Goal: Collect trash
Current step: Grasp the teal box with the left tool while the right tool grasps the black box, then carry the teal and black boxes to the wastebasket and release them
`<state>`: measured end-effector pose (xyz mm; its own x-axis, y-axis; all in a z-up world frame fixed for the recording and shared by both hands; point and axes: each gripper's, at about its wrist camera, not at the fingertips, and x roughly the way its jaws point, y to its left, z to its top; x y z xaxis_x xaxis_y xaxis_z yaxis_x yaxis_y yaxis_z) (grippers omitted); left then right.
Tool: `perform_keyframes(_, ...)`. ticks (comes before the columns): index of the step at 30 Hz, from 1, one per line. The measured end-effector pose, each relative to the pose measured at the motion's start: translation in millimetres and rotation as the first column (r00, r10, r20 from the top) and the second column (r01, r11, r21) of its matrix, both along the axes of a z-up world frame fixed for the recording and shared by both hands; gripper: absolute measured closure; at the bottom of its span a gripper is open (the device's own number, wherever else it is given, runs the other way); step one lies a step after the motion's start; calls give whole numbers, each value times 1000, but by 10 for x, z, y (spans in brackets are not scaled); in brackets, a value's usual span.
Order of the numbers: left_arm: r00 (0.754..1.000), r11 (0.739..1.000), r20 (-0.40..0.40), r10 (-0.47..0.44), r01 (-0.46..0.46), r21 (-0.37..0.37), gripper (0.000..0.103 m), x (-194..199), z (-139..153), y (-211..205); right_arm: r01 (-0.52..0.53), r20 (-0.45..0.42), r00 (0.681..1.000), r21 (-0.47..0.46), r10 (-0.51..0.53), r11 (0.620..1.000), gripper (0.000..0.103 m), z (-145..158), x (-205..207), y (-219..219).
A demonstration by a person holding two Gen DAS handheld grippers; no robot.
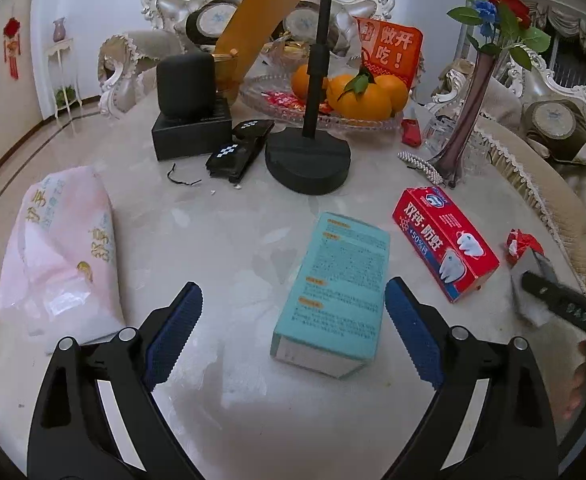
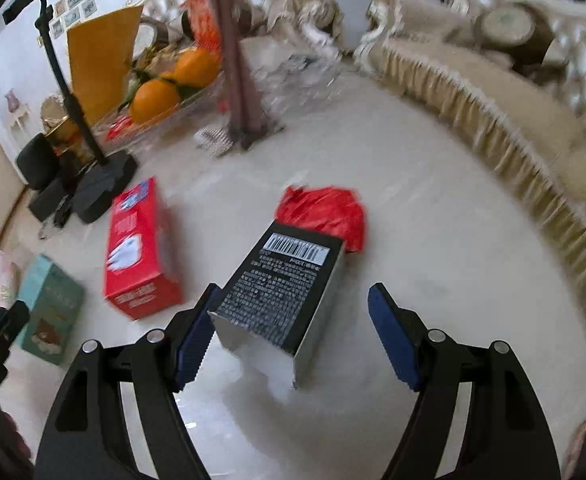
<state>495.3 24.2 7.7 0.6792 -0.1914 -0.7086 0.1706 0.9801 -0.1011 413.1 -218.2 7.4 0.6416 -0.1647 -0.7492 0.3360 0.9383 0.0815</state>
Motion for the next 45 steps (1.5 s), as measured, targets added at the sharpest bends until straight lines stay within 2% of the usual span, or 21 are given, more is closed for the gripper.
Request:
perform_keyframes(6, 998, 1000, -67, 9, -8, 10, 13, 105, -150, -95, -43, -29, 999, -76, 41, 996, 32, -72, 92, 79)
perform_keyframes(10, 999, 1000, -52, 17, -17, 6, 13, 77, -145, -95, -54, -63, 997, -59, 50, 997, 35, -170, 139, 69)
perform_keyframes(11, 997, 1000, -74, 21, -20, 10, 16, 94, -169, -95, -71, -72, 995, -42, 68, 997, 48, -204, 149, 61)
perform_keyframes(12, 995, 1000, -103, 7, -7, 0, 34, 118, -207, -97, -72, -65, 996, -63, 68, 995, 57, -193, 127, 70)
perform_keyframes(13, 991, 1000, -134, -7, 6, -8, 49, 135, -248, -98, -84, -65, 995, -57, 80, 995, 58, -191, 106, 67)
perform_keyframes(16, 992, 999, -127, -19, 25, 42, 52, 100, -240, -136, -102, -45, 994, 4, 102, 995, 63, -148, 37, 14)
perform_keyframes(18, 991, 999, -127, -28, 33, 33, 52, 44, -198, -124, -113, -23, 993, 62, 115, 992, 64, -86, -48, -28)
perform_keyframes(20, 996, 999, -90, -26, 28, 29, 53, -84, -78, -91, -134, 15, 991, 143, 133, 981, 64, -3, -163, -61)
perform_keyframes(22, 998, 1000, -58, -27, 27, -6, 54, -223, 47, -41, -182, 61, 983, 207, 173, 961, 64, 103, -323, -47)
perform_keyframes(26, 1000, 998, 5, -30, 31, -51, 54, -640, 293, 77, -279, 146, 958, 261, 248, 924, 64, 270, -712, 0)
perform_keyframes(30, 997, 997, 53, -53, 56, -49, 54, -1184, 424, 112, -359, 187, 929, 242, 320, 901, 64, 343, -1139, 102)
perform_keyframes(33, 992, 990, 80, -102, 109, -89, 54, -1817, 459, 144, -433, 215, 895, 211, 391, 876, 64, 358, -1597, 180)
perform_keyframes(35, 988, 989, 92, -126, 132, -68, 54, -2220, 434, 119, -472, 219, 875, 180, 433, 863, 64, 343, -1939, 226)
perform_keyframes(41, 981, 972, 28, -194, 196, -126, 54, -3229, 161, 87, -581, 180, 813, 177, 555, 794, 64, 212, -2732, 365)
perform_keyframes(45, 973, 958, -24, -231, 223, -180, 54, -3905, 76, 105, -671, 139, 741, 172, 657, 721, 64, 179, -3399, 533)
